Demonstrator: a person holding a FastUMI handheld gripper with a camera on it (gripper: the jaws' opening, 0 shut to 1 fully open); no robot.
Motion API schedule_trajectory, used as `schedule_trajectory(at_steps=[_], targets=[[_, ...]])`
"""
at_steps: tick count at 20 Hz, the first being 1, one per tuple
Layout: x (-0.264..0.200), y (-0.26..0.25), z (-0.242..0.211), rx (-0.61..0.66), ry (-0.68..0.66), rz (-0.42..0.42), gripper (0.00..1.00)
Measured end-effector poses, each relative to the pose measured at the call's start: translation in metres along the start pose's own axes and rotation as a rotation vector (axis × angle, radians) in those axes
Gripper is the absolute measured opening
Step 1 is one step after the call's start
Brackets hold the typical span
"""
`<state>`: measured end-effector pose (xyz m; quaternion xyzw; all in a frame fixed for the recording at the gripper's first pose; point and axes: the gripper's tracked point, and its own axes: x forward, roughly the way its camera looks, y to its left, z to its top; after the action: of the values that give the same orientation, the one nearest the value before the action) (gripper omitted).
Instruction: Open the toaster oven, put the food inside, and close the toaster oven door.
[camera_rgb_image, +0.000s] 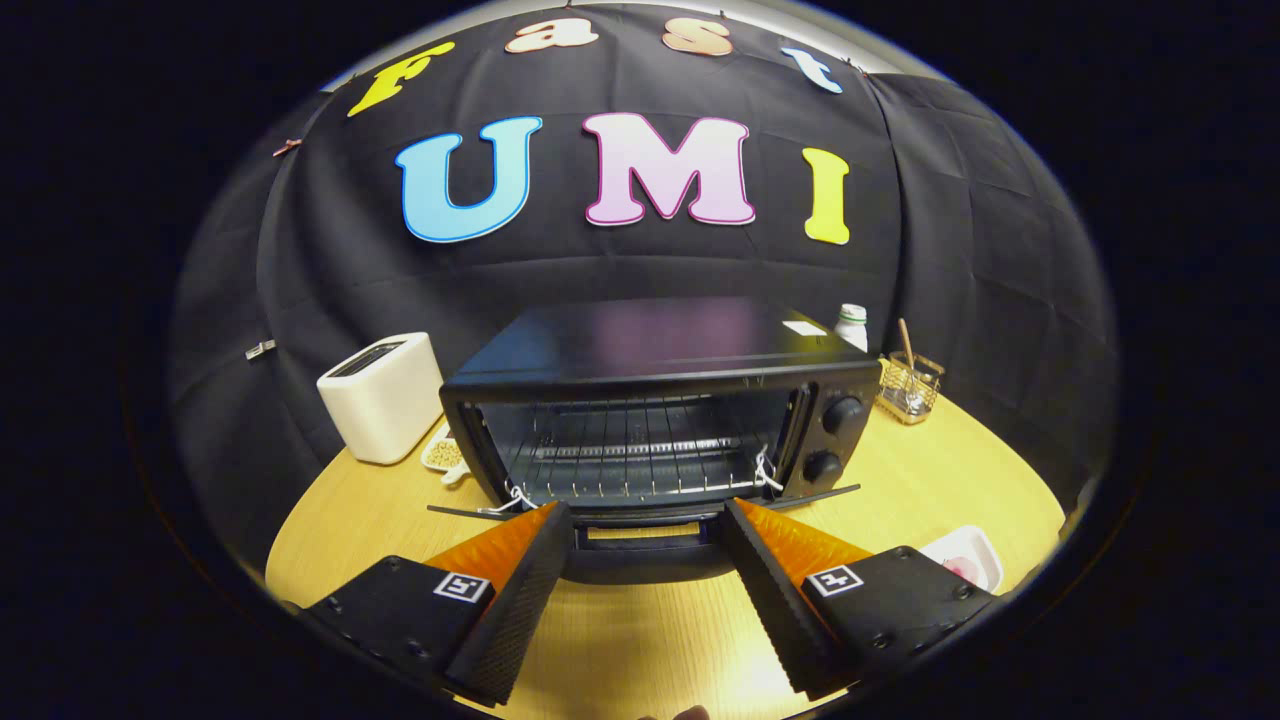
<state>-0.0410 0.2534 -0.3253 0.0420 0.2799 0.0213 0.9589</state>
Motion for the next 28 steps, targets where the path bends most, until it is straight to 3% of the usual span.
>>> schedule_trajectory(at_steps=[13,17,24,28], targets=[[-0.022,-0.013,-0.11,-0.066,0.298,0.058,0.99],[-0.04,-0.018,-0.1,-0.042,0.323,0.129,0.99],[-0.078,-0.045,-0.032,0.022,0.341,0.319,0.99],[-0.091,-0.093,-0.003,-0.005,0.361,0.34,0.99]])
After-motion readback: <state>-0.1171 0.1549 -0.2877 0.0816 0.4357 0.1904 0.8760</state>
